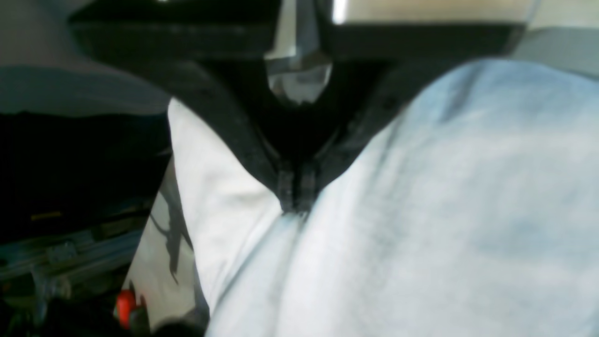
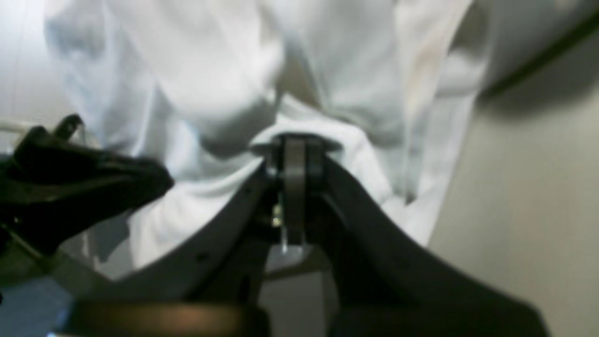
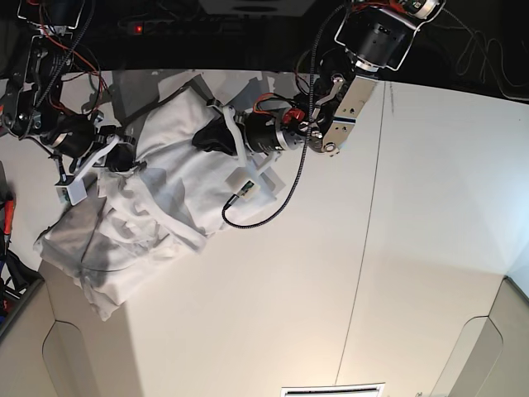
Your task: Layout the t-shirt on the table in an organized manner, then fold the t-shirt properly
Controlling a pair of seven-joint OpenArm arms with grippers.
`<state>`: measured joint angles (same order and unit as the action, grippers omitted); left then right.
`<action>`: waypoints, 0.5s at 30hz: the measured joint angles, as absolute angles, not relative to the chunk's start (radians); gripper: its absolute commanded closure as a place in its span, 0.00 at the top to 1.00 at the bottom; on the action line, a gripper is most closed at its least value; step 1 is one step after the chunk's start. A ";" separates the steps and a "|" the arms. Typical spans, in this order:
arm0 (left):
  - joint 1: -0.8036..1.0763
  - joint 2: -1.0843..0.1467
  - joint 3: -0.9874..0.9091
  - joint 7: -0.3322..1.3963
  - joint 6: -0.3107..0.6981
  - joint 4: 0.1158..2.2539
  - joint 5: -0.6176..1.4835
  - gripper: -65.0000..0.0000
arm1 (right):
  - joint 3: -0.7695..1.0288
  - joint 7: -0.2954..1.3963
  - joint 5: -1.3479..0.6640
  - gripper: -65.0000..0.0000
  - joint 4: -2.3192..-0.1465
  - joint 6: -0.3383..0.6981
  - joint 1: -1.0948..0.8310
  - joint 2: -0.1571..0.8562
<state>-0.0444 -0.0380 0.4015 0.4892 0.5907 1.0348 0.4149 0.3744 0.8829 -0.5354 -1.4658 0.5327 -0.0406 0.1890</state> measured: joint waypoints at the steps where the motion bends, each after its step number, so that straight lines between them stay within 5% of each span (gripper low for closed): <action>1: -0.044 -0.053 0.403 0.481 0.593 1.035 0.422 0.00 | 0.374 0.875 -0.510 0.00 -1.466 0.533 -0.032 0.195; 15: -0.051 -0.178 0.399 0.459 0.618 1.039 0.488 0.00 | 0.374 0.765 -0.339 0.00 -1.465 0.411 0.061 0.243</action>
